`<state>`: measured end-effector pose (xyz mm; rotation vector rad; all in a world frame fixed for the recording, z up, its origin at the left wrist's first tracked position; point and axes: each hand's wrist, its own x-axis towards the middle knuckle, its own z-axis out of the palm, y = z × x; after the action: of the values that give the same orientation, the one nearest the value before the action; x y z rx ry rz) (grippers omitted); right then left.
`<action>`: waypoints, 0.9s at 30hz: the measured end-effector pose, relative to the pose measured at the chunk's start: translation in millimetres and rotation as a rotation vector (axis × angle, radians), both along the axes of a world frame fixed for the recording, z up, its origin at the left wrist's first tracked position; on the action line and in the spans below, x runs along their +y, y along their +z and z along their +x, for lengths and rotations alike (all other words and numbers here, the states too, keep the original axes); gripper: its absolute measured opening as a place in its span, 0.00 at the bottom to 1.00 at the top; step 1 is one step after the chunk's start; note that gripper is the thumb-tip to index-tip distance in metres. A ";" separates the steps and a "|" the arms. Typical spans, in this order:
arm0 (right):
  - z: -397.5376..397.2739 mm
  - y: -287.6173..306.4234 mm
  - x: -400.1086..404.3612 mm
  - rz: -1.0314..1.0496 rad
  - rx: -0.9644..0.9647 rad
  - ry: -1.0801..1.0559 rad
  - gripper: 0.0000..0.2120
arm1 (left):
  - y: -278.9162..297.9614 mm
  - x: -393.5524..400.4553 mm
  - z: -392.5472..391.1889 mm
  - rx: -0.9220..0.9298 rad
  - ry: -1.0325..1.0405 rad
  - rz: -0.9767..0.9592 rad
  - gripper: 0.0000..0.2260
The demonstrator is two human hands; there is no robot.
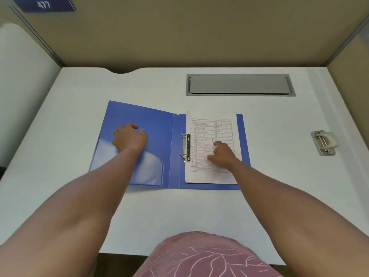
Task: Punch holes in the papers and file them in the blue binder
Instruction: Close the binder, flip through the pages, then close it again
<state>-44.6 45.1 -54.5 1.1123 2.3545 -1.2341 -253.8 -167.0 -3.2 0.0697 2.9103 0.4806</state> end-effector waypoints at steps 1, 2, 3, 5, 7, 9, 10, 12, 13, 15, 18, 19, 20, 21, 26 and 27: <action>3.0 1.6 -1.0 0.011 -0.016 0.001 0.34 | -0.5 -5.1 1.0 -0.011 0.011 -0.006 0.18; 6.0 2.1 -1.5 0.025 -0.028 0.004 0.33 | -0.7 -10.5 2.2 -0.019 0.024 -0.011 0.20; 9.1 2.7 -2.1 0.038 -0.044 0.003 0.33 | -1.1 -16.0 3.5 -0.023 0.035 -0.015 0.21; 15.5 3.1 -2.8 0.070 -0.079 -0.010 0.31 | -1.0 -27.4 5.8 -0.016 0.058 -0.027 0.24; 20.3 3.4 -2.7 0.113 -0.119 -0.020 0.29 | -0.2 -36.9 5.2 -0.011 0.091 -0.050 0.27; 25.0 4.3 -3.0 0.165 -0.167 -0.016 0.27 | 1.6 -46.2 3.9 -0.015 0.123 -0.077 0.30; 26.9 4.8 -3.1 0.185 -0.187 -0.015 0.27 | 2.5 -50.2 2.7 -0.020 0.136 -0.082 0.31; 30.9 5.6 -3.2 0.202 -0.214 -0.023 0.27 | 3.9 -56.8 0.7 -0.032 0.160 -0.074 0.32; 32.6 5.3 -2.9 0.204 -0.222 -0.028 0.27 | 4.6 -59.2 -0.5 -0.038 0.174 -0.064 0.32; 35.8 4.8 -2.5 0.204 -0.224 -0.045 0.28 | 7.4 -62.9 -1.7 -0.048 0.200 -0.034 0.32; 38.7 4.1 -0.9 0.207 -0.229 -0.078 0.28 | 12.7 -66.3 -2.8 -0.058 0.228 -0.003 0.31; 39.4 4.1 -0.6 0.211 -0.234 -0.083 0.27 | 13.9 -67.6 -3.2 -0.065 0.238 0.006 0.31; 40.2 3.7 -0.4 0.217 -0.242 -0.087 0.27 | 14.5 -69.0 -3.6 -0.074 0.250 0.021 0.31; 41.1 3.6 -0.5 0.224 -0.254 -0.085 0.27 | 14.7 -70.7 -4.2 -0.085 0.264 0.042 0.31; 44.4 1.4 -2.9 0.225 -0.305 -0.076 0.29 | 16.4 -79.1 -3.1 -0.139 0.330 0.129 0.32; 44.7 0.7 -3.1 0.225 -0.312 -0.069 0.29 | 17.2 -80.6 -2.5 -0.144 0.343 0.141 0.32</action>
<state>0.1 42.0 -53.8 1.3551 2.2673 -0.7601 -256.3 -247.6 13.9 -0.4320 2.7481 0.7124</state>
